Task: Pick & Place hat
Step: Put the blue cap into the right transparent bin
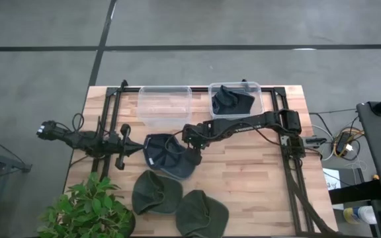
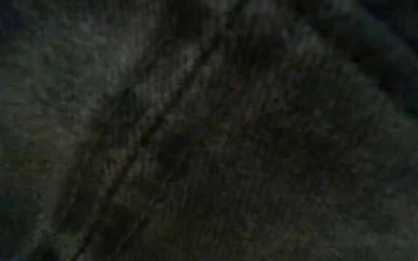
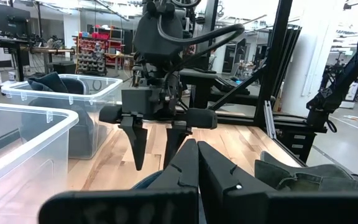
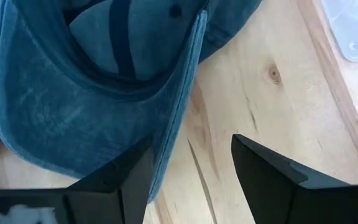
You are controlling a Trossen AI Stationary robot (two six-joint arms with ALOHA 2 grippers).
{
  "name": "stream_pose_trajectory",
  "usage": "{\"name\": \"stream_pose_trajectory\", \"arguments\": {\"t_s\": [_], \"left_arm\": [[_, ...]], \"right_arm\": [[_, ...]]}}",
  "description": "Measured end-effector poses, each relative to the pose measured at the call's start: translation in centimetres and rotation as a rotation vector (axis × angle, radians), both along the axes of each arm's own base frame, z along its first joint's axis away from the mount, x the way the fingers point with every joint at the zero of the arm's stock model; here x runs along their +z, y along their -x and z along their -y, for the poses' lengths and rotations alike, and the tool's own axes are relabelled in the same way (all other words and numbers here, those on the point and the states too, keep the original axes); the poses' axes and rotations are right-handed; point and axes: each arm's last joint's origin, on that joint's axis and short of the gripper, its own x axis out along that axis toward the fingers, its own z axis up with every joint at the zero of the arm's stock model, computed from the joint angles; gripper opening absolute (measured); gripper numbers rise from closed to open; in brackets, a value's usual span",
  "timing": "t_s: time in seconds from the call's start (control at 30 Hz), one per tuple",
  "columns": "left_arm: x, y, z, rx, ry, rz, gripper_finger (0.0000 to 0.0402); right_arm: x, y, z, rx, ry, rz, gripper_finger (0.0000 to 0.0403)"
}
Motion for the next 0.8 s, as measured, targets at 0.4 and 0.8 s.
{"name": "stream_pose_trajectory", "arguments": {"t_s": [0.4,0.8], "left_arm": [[0.0,0.0,0.0,0.000,0.000,0.000,0.0000],[0.0,0.0,0.0,0.000,0.000,0.000,0.0000]], "right_arm": [[-1.1,0.0,-0.2,0.032,-0.071,0.044,0.0204],[-2.9,-0.3,-0.7,0.107,-0.125,0.004,0.0027]]}}
